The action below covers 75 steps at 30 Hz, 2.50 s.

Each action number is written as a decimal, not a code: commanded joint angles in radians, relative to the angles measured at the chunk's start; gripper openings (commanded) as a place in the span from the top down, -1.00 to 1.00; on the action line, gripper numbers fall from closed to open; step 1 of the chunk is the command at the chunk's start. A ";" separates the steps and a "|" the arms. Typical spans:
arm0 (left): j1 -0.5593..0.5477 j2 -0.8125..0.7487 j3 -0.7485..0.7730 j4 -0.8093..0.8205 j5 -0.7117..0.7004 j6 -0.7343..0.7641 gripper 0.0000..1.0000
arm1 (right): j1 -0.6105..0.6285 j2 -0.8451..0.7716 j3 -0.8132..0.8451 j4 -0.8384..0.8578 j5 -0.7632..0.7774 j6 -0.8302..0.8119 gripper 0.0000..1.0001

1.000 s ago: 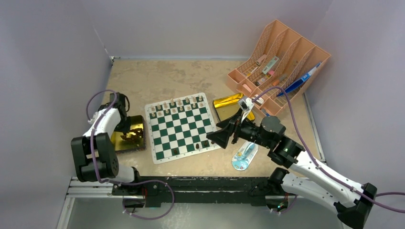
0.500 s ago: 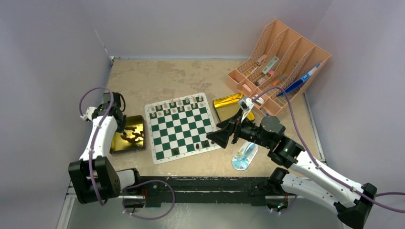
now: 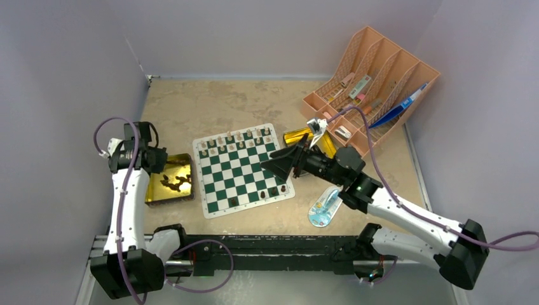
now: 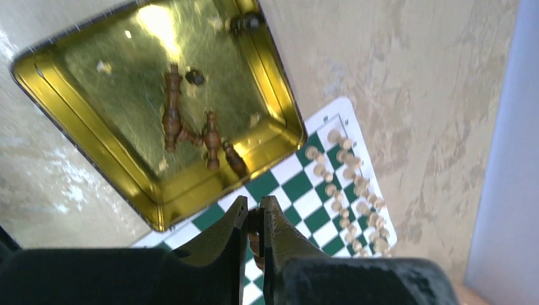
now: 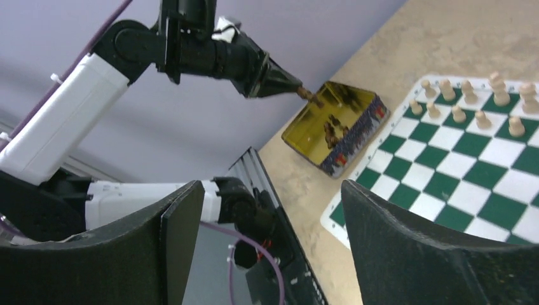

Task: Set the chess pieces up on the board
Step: Pick up the chess piece from the storage box.

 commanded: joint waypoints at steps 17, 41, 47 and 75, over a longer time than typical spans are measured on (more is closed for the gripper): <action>0.006 -0.082 0.135 -0.099 0.565 -0.142 1.00 | 0.166 0.520 0.032 0.936 0.015 -0.727 -0.45; 0.006 -0.164 0.052 -0.039 0.755 -0.136 1.00 | 0.174 0.786 0.187 1.006 -0.086 -1.014 -0.01; 0.006 -0.169 0.044 -0.029 0.785 -0.146 1.00 | 0.174 0.826 0.189 1.086 -0.106 -0.993 0.10; 0.006 -0.178 0.036 0.000 0.818 -0.166 1.00 | 0.173 0.872 0.147 1.234 -0.147 -0.959 0.93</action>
